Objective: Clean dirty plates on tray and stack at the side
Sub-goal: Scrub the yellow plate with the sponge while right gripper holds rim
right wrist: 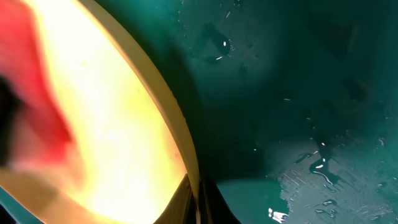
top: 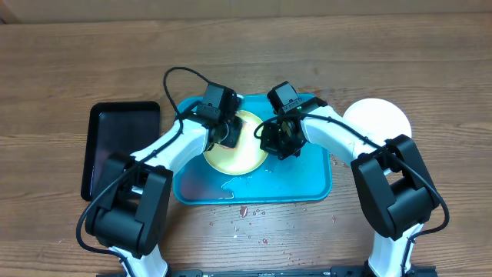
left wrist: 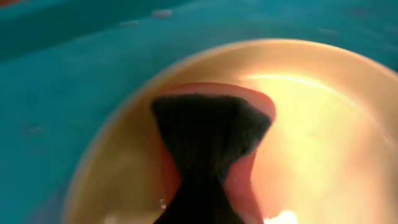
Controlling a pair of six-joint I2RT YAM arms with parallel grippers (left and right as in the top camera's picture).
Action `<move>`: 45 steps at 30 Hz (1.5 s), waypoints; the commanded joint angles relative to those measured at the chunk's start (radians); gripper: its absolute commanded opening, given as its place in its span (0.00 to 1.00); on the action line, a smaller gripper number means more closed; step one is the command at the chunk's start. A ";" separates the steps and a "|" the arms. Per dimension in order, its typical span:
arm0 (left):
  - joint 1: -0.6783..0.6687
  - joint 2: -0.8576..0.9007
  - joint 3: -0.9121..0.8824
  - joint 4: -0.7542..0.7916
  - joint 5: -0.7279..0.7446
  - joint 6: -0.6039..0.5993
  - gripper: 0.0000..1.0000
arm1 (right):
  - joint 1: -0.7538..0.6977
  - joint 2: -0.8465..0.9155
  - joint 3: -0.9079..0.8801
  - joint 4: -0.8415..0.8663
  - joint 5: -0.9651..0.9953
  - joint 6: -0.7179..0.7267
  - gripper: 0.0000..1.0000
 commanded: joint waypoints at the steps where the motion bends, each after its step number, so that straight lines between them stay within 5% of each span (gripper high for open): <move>1: 0.013 0.022 -0.006 -0.073 -0.369 -0.241 0.04 | 0.001 0.004 0.002 -0.002 -0.010 -0.012 0.04; 5: 0.013 0.022 -0.006 -0.237 -0.204 -0.229 0.04 | 0.001 0.004 0.002 -0.001 -0.011 -0.012 0.04; 13: 0.013 0.022 -0.006 -0.422 0.602 0.411 0.04 | 0.001 0.004 0.002 0.001 -0.014 -0.012 0.04; 15: 0.013 0.022 -0.006 -0.421 0.667 0.465 0.04 | 0.001 0.004 0.002 0.001 -0.018 -0.012 0.04; 20: 0.013 0.022 -0.003 -0.293 0.537 0.368 0.04 | 0.001 0.004 0.002 0.000 -0.018 -0.019 0.04; 28: 0.014 0.022 -0.002 -0.063 -0.238 -0.213 0.04 | 0.001 0.004 0.002 -0.001 -0.018 -0.019 0.04; 33: 0.014 0.022 -0.002 -0.130 -0.410 -0.350 0.04 | 0.001 0.004 0.002 0.000 -0.018 -0.020 0.04; 36: 0.013 0.022 -0.002 -0.228 -0.230 -0.248 0.04 | 0.001 0.004 0.002 0.001 -0.018 -0.019 0.04; 42: 0.013 0.022 -0.002 -0.412 0.531 0.277 0.04 | 0.001 0.004 0.002 0.001 -0.032 -0.020 0.04; 45: 0.013 0.022 -0.002 -0.427 0.684 0.370 0.04 | 0.003 0.004 0.002 -0.007 -0.063 -0.020 0.04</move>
